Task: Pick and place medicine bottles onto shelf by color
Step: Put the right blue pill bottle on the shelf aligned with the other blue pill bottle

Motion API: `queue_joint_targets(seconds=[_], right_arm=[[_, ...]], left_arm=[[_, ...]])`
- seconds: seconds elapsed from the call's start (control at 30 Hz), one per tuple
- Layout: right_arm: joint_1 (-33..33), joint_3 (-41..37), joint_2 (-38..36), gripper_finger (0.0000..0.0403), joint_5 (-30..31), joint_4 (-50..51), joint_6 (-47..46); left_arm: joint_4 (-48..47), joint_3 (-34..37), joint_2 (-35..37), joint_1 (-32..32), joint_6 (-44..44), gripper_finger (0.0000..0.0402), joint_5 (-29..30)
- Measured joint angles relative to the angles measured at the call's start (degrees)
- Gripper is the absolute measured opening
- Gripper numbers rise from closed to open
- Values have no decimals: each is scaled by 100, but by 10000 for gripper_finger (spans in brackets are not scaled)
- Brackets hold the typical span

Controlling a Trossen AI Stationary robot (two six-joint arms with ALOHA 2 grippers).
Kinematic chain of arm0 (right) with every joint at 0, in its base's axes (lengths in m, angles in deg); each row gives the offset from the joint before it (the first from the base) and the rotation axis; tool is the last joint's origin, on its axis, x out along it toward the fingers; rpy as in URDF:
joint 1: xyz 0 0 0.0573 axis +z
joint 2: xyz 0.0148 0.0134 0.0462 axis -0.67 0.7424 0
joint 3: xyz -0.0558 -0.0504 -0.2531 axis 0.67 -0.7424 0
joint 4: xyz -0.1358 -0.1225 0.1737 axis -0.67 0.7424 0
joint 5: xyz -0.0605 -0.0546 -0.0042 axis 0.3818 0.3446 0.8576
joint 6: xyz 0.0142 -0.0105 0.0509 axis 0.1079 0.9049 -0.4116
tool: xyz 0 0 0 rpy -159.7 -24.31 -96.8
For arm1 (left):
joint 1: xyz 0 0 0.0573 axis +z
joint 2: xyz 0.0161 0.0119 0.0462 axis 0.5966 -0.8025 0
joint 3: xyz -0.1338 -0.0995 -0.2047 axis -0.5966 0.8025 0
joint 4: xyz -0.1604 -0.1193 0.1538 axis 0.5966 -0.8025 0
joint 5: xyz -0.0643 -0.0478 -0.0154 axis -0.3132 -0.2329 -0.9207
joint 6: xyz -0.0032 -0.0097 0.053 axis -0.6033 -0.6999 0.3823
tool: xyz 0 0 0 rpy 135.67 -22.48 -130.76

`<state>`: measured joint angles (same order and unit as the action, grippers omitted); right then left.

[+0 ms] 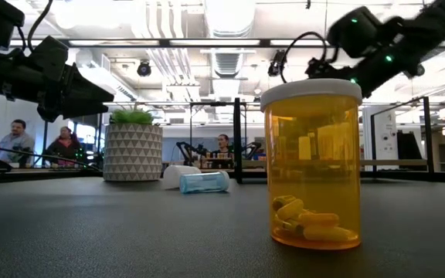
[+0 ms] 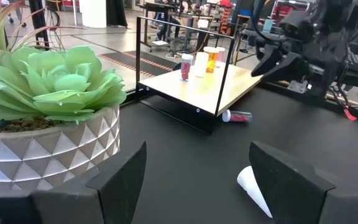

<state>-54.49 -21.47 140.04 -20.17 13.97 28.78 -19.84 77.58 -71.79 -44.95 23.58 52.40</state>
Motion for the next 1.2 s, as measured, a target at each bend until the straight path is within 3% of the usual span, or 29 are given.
queue_joint_targets(seconds=[0.27,0.7,1.2], right_arm=[[0,1000,364,192,42,1646,-928],[-10,1931,1909,221,-9,2416,-1340],[-136,2327,2812,221,-35,2563,-1214]], left_arm=[[0,2,2,0,0,270,0],[0,0,4,0,0,270,0],[0,1,-2,-2,0,270,0]])
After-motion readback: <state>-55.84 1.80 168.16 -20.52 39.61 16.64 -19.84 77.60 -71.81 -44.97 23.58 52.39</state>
